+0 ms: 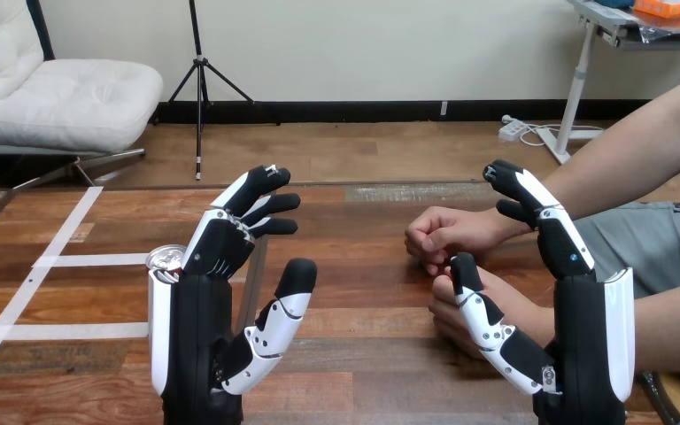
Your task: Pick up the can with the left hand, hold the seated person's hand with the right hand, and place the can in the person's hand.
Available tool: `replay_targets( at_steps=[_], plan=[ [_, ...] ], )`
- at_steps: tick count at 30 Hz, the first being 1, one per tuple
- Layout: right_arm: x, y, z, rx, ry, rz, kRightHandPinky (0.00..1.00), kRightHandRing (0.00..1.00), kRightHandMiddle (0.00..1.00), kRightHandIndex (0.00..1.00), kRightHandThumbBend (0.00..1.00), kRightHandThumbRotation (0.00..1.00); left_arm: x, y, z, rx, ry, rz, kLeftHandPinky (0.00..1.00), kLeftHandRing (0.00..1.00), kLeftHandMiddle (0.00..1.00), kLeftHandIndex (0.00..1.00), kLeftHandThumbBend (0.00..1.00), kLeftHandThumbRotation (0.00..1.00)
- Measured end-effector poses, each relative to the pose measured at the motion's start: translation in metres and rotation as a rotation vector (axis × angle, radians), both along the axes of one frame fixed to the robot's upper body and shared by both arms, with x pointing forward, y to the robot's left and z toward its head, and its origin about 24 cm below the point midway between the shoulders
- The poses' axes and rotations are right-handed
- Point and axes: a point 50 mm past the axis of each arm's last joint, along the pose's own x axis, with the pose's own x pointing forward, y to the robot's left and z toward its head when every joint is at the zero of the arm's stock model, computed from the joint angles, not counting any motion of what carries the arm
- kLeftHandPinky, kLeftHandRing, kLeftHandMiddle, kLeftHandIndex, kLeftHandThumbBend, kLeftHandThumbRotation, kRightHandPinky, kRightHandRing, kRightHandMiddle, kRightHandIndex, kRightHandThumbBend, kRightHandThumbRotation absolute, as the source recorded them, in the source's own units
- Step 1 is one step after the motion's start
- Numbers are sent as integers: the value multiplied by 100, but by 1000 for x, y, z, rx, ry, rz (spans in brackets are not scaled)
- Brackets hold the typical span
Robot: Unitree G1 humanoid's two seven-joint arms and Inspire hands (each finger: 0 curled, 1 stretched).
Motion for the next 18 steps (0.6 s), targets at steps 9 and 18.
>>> replay_targets(
  at_steps=[9, 18],
  plan=[
    [0, 0, 0, 0, 0, 0, 76, 83, 85, 80, 32, 17, 0, 0, 0, 1, 0, 1, 62, 72, 79, 79, 50, 52],
    [0, 0, 0, 0, -1, -1, 76, 83, 86, 80, 32, 17, 0, 3, 0, 10, -2, 23, 63, 73, 79, 77, 49, 49]
  ],
)
